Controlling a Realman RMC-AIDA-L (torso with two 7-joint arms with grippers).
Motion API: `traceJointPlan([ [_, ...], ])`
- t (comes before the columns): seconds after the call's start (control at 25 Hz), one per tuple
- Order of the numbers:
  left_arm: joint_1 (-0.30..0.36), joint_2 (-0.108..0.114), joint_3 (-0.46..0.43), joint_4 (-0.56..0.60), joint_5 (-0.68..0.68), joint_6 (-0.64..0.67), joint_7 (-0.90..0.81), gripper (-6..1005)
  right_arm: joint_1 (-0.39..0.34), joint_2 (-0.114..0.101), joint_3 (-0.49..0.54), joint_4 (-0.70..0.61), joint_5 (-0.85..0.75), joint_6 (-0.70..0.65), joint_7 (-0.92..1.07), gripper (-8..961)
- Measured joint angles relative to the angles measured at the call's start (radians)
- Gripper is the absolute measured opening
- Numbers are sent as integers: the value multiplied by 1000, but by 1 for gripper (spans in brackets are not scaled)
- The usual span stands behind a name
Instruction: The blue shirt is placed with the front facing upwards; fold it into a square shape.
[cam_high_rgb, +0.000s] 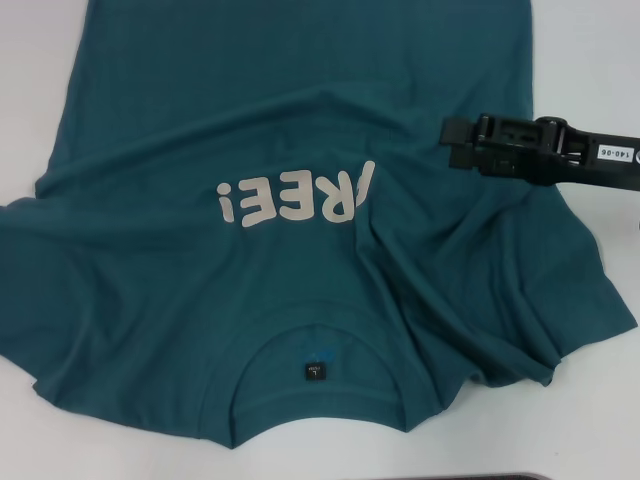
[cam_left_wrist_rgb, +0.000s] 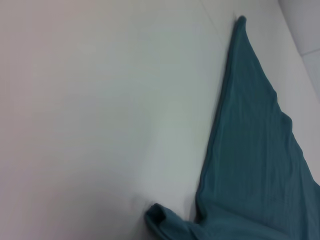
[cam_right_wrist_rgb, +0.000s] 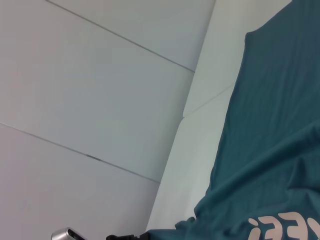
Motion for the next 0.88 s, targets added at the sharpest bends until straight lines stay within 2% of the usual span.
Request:
traceJointPlan([
  [0.24,2,-2,-11,-10,0,17,-4,8,0,-1,1,0,0,-6,0,884],
  [0.32,-9,-2,-7,-3,-3,78,3,8,0,-1,1,0,0,-6,0,884],
  [0.36,-22,-9,-7,-5,-7,133,3,9,0,-1,1,0,0,-6,0,884],
  [0.4,-22,-9,-7,-5,-7,133,3,9,0,-1,1,0,0,-6,0,884],
  [0.52,-49,-29,-9,-9,-8,187,0,10,0,-2,1,1,0,-6,0,884],
  [0.76,-103,-65,23,-1,12,198,-7,12,-1,-2,1,2,0,-6,0,884],
  [0.88,-112,-75,24,-1,13,199,-7,13,-2,-2,1,3,0,-6,0,885],
])
